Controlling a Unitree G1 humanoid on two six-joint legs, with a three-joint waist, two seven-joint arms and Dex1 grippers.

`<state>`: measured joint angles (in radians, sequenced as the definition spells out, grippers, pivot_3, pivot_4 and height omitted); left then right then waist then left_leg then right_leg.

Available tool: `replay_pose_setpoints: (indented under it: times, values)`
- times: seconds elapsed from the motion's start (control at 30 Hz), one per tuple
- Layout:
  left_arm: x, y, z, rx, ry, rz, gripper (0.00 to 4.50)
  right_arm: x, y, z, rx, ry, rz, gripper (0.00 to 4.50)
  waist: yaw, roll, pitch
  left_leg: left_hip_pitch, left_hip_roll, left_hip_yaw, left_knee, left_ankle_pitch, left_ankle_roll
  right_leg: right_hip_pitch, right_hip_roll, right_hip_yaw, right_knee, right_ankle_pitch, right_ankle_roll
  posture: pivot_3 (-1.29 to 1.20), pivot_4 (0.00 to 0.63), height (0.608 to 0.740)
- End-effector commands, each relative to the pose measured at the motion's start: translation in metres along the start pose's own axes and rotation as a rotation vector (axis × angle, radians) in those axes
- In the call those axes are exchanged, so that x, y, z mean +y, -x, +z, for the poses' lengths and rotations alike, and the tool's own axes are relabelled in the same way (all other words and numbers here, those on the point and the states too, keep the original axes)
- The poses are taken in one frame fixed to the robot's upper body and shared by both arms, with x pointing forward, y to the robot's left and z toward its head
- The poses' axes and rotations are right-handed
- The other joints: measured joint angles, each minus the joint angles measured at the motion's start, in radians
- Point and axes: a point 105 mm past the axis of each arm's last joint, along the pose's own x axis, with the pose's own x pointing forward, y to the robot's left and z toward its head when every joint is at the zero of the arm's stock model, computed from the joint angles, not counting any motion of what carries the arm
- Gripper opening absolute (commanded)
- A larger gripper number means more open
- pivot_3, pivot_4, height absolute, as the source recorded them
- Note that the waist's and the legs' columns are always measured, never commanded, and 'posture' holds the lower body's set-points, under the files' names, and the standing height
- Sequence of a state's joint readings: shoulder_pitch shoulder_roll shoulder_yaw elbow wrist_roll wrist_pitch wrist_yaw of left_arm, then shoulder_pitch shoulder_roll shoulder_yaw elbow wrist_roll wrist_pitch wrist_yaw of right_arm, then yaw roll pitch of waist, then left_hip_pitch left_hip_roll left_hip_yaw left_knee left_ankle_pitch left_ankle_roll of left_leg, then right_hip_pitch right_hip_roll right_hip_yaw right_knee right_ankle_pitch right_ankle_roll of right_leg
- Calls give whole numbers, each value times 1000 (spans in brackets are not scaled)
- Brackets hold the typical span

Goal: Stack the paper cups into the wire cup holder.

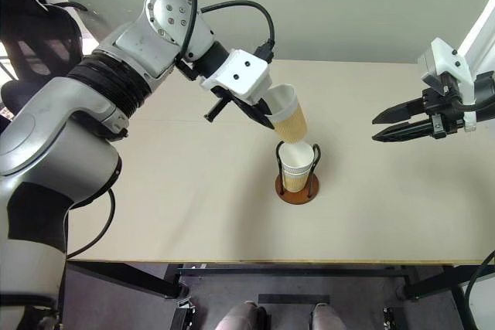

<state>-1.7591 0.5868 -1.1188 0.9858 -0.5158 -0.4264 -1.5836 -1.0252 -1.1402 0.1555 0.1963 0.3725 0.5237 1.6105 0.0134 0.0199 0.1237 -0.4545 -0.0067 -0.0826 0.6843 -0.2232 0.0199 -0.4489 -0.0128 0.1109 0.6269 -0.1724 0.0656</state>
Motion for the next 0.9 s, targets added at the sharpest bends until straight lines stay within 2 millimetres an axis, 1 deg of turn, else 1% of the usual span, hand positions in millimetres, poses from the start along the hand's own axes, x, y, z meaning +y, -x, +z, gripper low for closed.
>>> replay_pose_setpoints:
  times: [0.03, 0.33, 0.63, 0.9]
  values:
    - [3, 5, 12, -25, -26, -18, 25, 1, 6, 8, -21, 36, -4, 1571, 2, 0, 0, 0, 0, 0, 0, 0, 0, 0, 0, 0, 0, 1, 1, 0, 150, 740]
    - [5, -1, 17, -32, -52, -38, 25, 2, 9, 9, -17, 29, -9, 1571, 3, 0, 0, 0, -1, 1, -1, 0, 0, 0, -1, 0, 0, 0, 3, 0, 150, 740]
    - [0, -5, 10, 6, -67, -71, 25, 2, 9, 9, -13, 29, -14, 1571, 4, 0, 0, 0, 0, 0, -1, 0, 0, 0, -1, 1, 0, 0, 3, 0, 150, 740]
    - [-2, -11, 12, -2, -80, -92, 25, 3, 10, 9, -5, 30, -17, 1571, 5, 0, 0, 0, 0, 0, -1, 0, 0, 0, -2, 1, -1, 0, 3, 0, 150, 740]
